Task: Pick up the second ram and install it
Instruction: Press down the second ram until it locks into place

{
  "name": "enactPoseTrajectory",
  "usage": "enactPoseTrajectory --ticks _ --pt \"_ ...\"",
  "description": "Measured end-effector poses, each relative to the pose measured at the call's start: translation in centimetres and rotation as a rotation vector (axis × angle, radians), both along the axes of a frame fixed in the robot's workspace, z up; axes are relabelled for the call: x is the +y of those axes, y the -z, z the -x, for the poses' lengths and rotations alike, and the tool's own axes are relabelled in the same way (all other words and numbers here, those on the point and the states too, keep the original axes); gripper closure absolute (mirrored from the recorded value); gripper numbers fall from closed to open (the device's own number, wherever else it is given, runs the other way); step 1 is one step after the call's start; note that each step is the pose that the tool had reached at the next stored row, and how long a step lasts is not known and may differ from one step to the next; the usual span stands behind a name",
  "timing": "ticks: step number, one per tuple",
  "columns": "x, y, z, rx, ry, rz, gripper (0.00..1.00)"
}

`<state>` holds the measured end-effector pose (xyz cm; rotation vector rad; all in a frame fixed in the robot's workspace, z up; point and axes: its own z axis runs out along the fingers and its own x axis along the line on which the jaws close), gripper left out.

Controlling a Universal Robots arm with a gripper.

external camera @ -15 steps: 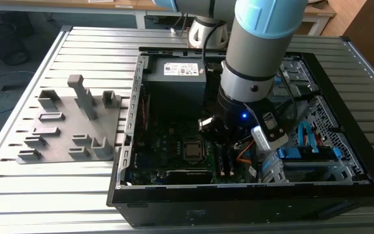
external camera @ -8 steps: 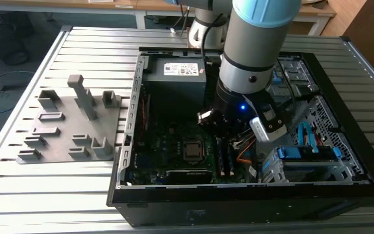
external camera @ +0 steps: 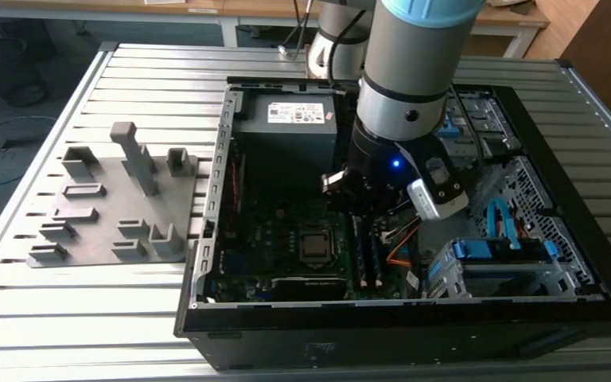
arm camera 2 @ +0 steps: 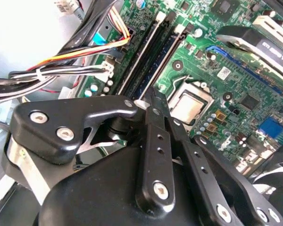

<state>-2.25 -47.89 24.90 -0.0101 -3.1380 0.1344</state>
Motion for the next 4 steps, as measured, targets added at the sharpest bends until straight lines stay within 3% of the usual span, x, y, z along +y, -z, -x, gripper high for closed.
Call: enactPoseTrajectory --ticks 4 --pt "0.00 -0.02 0.01 0.0000 0.000 0.0001 0.90"
